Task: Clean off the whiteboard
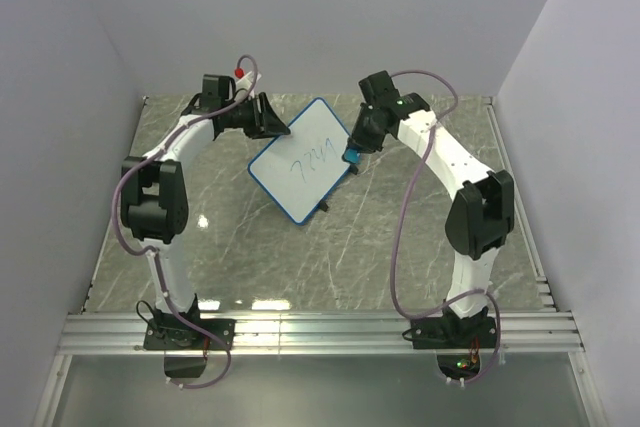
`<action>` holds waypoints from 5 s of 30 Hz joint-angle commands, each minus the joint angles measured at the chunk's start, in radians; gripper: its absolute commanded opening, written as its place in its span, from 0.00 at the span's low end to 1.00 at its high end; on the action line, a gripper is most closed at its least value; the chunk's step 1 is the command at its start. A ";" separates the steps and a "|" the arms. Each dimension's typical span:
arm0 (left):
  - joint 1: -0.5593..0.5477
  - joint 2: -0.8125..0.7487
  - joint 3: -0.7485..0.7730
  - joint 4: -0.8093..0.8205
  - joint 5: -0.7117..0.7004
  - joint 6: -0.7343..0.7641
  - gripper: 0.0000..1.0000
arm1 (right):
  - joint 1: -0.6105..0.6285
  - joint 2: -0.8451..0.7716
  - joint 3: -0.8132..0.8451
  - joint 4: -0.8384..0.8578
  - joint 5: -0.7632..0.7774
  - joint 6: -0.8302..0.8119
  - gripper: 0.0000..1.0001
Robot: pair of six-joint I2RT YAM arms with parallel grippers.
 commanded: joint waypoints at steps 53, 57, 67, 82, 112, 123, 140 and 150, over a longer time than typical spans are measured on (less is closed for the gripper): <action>-0.025 0.003 0.000 -0.075 -0.053 0.096 0.00 | 0.243 0.177 -0.393 0.422 -0.007 0.188 0.00; -0.033 0.006 0.005 -0.094 -0.062 0.103 0.00 | 0.243 0.214 -0.232 0.370 0.000 0.192 0.00; -0.050 0.019 -0.006 -0.105 -0.085 0.102 0.00 | 0.266 0.325 0.216 0.258 -0.050 0.373 0.00; -0.054 0.003 -0.037 -0.108 -0.074 0.113 0.00 | 0.258 0.331 0.106 0.391 -0.154 0.458 0.00; -0.056 0.011 -0.037 -0.095 -0.056 0.110 0.00 | 0.209 0.305 0.071 0.146 -0.033 0.271 0.48; -0.056 0.013 -0.044 -0.093 -0.065 0.110 0.00 | 0.231 0.245 0.028 0.136 -0.032 0.284 0.06; -0.065 -0.003 -0.069 -0.110 -0.067 0.117 0.00 | 0.045 0.436 0.386 0.235 -0.107 0.373 0.00; -0.070 -0.009 -0.078 -0.113 -0.061 0.113 0.00 | -0.036 0.532 0.442 0.287 -0.098 0.450 0.00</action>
